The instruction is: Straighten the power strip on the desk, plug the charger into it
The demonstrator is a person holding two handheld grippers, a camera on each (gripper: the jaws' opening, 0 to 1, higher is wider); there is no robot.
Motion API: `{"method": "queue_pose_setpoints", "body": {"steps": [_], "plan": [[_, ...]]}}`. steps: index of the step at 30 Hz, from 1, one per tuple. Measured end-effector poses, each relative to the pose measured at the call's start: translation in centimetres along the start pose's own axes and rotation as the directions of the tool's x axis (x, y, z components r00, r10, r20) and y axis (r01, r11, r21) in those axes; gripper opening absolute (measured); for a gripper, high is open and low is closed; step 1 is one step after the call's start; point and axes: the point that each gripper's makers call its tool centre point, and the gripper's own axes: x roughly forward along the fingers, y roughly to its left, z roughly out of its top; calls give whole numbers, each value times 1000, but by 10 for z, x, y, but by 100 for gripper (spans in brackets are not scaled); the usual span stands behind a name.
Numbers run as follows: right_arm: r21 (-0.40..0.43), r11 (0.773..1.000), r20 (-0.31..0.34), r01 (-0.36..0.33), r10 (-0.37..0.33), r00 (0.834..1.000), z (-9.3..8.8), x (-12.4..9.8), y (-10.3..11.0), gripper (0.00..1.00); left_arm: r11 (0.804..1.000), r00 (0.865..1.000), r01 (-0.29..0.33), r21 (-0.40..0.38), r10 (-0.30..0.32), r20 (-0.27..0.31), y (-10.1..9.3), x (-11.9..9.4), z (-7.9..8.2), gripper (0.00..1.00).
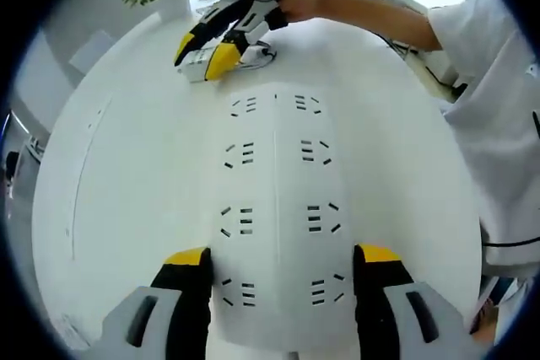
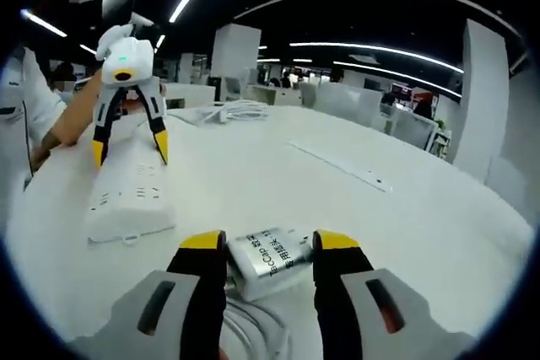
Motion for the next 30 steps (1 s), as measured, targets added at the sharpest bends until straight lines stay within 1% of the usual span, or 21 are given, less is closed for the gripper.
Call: {"method": "queue_pose_setpoints", "body": {"steps": [1,3,5,6,11,18,21,22,23,24,26,27,28,29,30], "plan": [[-6,1000,-1,7,-7,1000,-1,-3,4,40,1000,1000,0,-1,0,1,0,0,0,69],[2,999,-10,46,-46,999,-2,-9,6,40,1000,1000,1,0,-1,3,0,0,0,69],[-1,998,-8,62,-62,998,-3,-13,10,40,1000,1000,0,1,0,2,-1,0,0,69],[18,996,-7,90,-90,996,-4,-17,10,40,1000,1000,0,2,0,0,-1,0,0,69],[49,984,-17,169,-168,986,-6,-26,14,40,1000,1000,-1,1,1,-2,-2,0,0,69],[49,981,-12,189,-189,982,-6,-34,28,40,1000,1000,-1,1,1,1,-2,1,1,69],[30,986,-16,163,-162,987,-6,-34,30,40,1000,1000,-1,1,1,0,-2,1,1,69],[0,991,-10,133,-133,991,-5,-33,31,40,1000,1000,-1,1,1,0,-2,1,2,69],[-23,993,1,117,-117,993,-3,-34,30,40,1000,1000,-1,1,1,0,-2,1,2,69],[-25,994,11,108,-108,994,-1,-35,28,41,1000,1000,-1,1,1,1,-1,1,2,69],[-58,997,32,56,-54,998,3,-36,27,44,1000,1000,-1,1,1,3,-1,1,2,69],[-65,998,54,27,-23,998,7,-37,27,44,1000,1000,0,1,0,3,0,1,2,69],[-53,999,65,-8,11,998,8,-37,28,44,1000,1000,0,1,0,3,0,1,3,69],[-35,999,63,-31,33,997,8,-38,27,44,1000,1000,0,1,0,3,0,1,3,69],[-38,998,57,-47,49,997,8,-39,25,44,1000,1000,0,1,0,3,0,1,3,69]]}}
